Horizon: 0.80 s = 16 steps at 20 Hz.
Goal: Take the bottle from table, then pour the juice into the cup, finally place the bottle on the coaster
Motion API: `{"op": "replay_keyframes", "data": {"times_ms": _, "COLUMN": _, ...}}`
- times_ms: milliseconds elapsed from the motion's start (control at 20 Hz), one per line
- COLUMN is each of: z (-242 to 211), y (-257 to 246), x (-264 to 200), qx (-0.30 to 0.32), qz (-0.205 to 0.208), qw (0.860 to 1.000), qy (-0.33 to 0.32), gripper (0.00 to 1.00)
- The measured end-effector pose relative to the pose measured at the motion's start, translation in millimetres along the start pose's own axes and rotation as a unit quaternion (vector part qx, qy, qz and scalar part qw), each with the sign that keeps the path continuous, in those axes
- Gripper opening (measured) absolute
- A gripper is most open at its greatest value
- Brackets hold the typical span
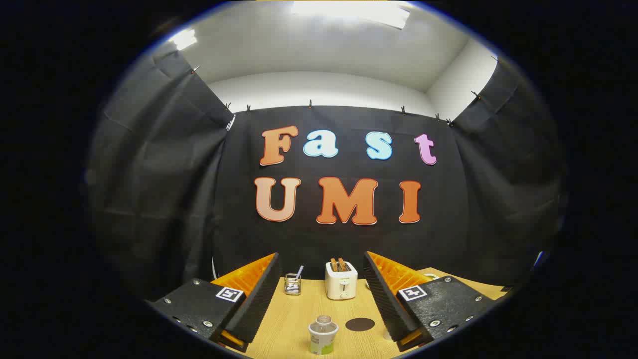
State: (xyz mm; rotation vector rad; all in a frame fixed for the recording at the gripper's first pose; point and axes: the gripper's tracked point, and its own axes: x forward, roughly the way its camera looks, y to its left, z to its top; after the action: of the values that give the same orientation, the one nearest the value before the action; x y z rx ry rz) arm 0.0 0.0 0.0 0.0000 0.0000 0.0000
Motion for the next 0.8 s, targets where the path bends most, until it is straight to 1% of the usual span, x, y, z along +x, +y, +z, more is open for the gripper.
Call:
{"op": "replay_keyframes", "data": {"times_ms": 350, "z": -5.1, "y": -5.3, "x": 1.8, "qx": -0.015, "qz": -0.009, "qw": 1.000, "qy": 0.006, "gripper": 0.97}}
{"op": "replay_keyframes", "data": {"times_ms": 800, "z": -7.4, "y": -7.6, "x": 3.8, "qx": -0.014, "qz": -0.014, "qw": 1.000, "qy": 0.006, "gripper": 0.97}}
